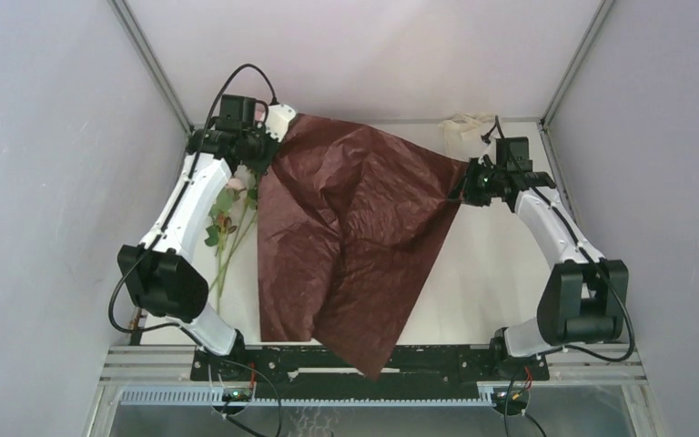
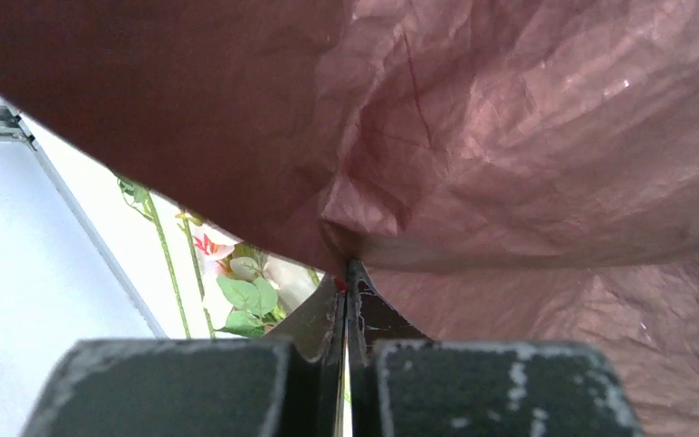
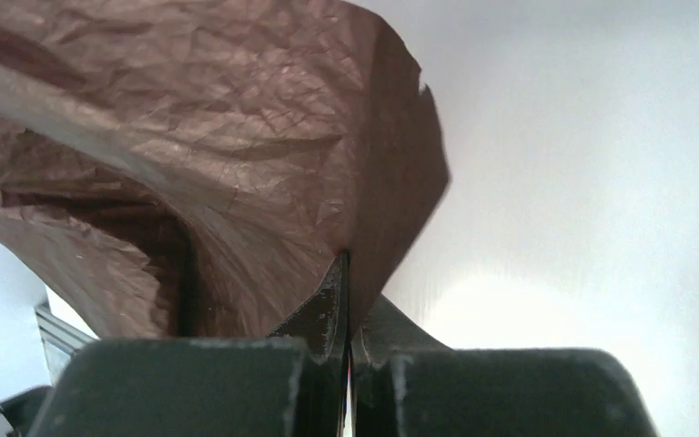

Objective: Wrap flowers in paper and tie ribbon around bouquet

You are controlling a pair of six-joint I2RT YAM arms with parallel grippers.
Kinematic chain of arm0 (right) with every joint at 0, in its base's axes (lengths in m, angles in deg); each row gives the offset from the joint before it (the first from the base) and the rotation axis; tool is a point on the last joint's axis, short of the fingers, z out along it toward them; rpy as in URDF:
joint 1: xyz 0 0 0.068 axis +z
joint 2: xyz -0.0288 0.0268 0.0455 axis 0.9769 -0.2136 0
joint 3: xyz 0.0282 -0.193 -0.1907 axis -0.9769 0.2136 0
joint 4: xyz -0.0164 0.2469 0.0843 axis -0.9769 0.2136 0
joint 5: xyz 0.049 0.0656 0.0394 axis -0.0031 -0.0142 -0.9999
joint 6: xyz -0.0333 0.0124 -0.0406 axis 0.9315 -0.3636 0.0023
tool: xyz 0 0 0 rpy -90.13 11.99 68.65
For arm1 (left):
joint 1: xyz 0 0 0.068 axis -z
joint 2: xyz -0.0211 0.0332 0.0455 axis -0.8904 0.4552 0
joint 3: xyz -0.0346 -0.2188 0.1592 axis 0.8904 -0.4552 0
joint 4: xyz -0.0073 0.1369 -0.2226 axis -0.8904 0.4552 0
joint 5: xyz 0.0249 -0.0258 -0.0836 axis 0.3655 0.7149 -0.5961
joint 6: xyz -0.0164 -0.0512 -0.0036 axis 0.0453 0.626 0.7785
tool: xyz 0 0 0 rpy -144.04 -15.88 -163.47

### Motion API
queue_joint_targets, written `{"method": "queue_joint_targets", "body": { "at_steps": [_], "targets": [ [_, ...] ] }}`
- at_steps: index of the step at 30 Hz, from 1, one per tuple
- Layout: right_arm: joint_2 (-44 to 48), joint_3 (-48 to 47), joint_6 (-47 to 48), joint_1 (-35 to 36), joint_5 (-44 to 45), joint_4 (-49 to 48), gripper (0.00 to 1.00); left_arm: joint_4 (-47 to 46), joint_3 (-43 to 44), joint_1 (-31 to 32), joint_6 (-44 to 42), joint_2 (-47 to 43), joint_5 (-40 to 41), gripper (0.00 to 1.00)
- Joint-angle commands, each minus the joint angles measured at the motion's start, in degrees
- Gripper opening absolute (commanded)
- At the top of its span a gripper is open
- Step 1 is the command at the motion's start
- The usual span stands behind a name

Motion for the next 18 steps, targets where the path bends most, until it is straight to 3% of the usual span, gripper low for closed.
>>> {"method": "queue_joint_targets", "body": {
  "at_steps": [1, 9, 14, 15, 16, 18],
  "targets": [
    [6.4, 0.5, 6.0, -0.5, 4.6, 14.3, 0.00, 0.4, 2.6, 0.1, -4.0, 2.8, 1.0, 0.00],
    [12.7, 1.1, 5.6, -1.7, 7.7, 18.5, 0.00, 1.0, 21.3, 5.9, -6.2, 18.8, 3.9, 0.00],
    [13.0, 5.0, 4.7, -1.7, 8.2, 16.7, 0.00, -1.1, 26.8, 11.8, -8.8, 27.3, 8.0, 0.00],
    [13.1, 5.3, 4.5, -1.7, 9.5, 16.8, 0.02, -2.0, 27.4, 12.7, -9.5, 28.8, 9.5, 0.00],
    [13.0, 5.2, 4.5, -1.7, 10.8, 17.0, 0.12, -3.0, 27.9, 13.4, -10.1, 30.0, 11.0, 0.00],
    [13.1, 5.1, 4.5, -2.5, 13.8, 16.9, 0.41, -4.5, 28.8, 14.6, -11.6, 32.8, 13.6, 0.00]
  ]
}}
